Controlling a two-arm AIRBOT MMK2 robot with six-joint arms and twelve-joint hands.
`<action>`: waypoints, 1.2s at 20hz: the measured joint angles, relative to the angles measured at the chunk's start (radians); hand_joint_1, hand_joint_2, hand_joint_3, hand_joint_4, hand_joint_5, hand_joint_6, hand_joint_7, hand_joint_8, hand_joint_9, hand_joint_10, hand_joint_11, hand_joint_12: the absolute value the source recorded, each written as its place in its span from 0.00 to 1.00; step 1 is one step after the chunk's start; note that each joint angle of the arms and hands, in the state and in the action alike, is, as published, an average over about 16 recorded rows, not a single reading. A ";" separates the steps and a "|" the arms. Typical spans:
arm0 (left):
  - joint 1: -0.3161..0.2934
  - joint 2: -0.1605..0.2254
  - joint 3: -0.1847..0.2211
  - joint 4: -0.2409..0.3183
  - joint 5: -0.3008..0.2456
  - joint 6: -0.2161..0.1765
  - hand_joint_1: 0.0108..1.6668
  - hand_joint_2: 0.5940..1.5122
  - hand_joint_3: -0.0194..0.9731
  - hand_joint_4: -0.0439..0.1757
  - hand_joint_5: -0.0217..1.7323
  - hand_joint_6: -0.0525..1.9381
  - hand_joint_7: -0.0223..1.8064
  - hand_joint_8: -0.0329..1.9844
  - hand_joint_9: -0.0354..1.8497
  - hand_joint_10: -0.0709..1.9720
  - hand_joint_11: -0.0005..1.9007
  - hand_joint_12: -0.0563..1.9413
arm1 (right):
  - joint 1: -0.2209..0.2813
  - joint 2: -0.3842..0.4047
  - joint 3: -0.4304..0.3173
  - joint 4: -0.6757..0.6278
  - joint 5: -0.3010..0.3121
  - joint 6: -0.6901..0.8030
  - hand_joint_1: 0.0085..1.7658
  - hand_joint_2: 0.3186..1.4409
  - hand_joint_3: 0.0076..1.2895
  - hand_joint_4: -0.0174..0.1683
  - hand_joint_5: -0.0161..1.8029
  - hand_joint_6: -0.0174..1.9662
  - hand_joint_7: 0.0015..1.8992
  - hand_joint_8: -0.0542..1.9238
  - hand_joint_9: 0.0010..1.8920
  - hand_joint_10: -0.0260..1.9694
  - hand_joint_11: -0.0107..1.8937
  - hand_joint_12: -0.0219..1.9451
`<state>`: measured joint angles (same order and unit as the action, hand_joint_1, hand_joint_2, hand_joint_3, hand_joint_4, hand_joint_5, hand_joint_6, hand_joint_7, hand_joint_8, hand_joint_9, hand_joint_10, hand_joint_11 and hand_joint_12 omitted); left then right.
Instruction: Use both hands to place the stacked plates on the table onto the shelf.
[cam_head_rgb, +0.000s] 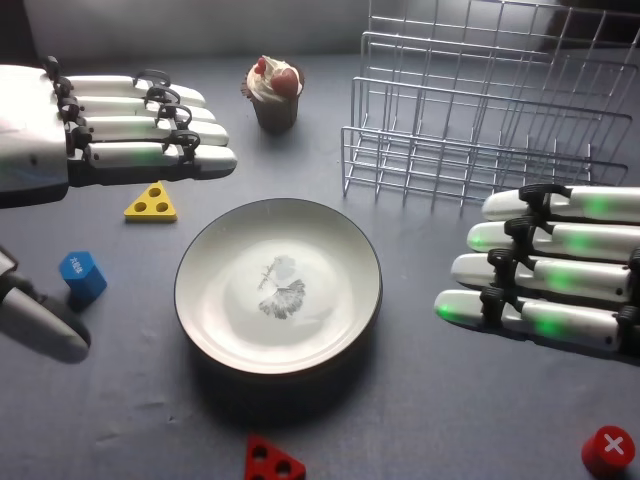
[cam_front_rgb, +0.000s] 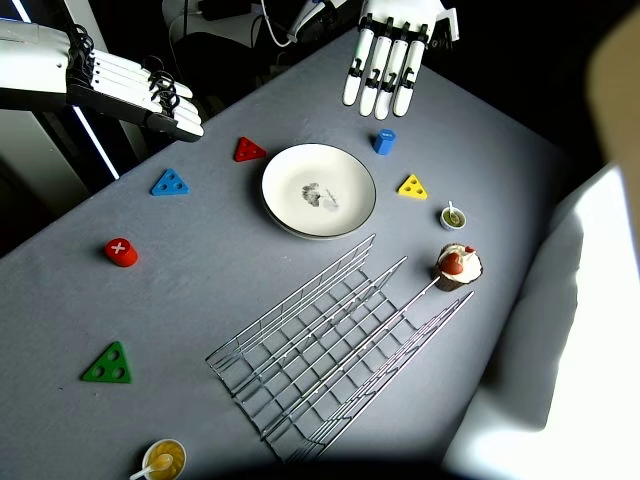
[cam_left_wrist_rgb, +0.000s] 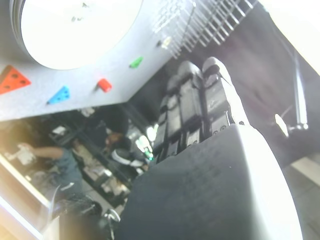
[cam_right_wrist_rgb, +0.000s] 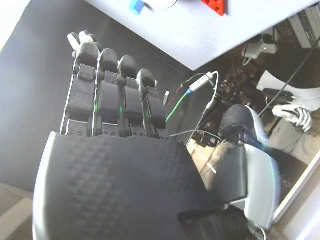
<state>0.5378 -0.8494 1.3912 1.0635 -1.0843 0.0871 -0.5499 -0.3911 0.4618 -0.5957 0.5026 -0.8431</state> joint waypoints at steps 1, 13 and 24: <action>0.000 0.000 0.000 0.000 0.000 0.001 0.02 0.27 0.04 0.20 0.04 0.03 0.05 0.02 0.06 0.04 0.02 0.06 | 0.000 0.000 0.000 0.000 0.000 0.000 0.02 0.46 0.02 0.13 0.06 0.02 0.08 0.04 0.08 0.02 0.06 0.06; 0.000 0.000 -0.008 -0.012 -0.010 0.059 0.01 0.29 0.04 0.20 0.05 0.03 0.06 0.02 0.06 0.03 0.04 0.06 | 0.004 -0.004 0.000 0.000 -0.004 0.000 0.01 0.47 0.01 0.13 0.08 0.01 0.10 0.03 0.10 0.01 0.07 0.04; 0.009 -0.005 0.013 0.020 -0.092 0.126 0.01 0.30 0.04 0.19 0.05 0.03 0.06 0.02 0.06 0.03 0.04 0.05 | 0.005 -0.005 0.000 0.005 -0.015 0.000 0.01 0.50 0.01 0.13 0.09 0.01 0.10 0.03 0.10 0.01 0.08 0.03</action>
<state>0.5472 -0.8545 1.4046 1.0833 -1.1759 0.2136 -0.5453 -0.3962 0.4618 -0.5902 0.4873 -0.8429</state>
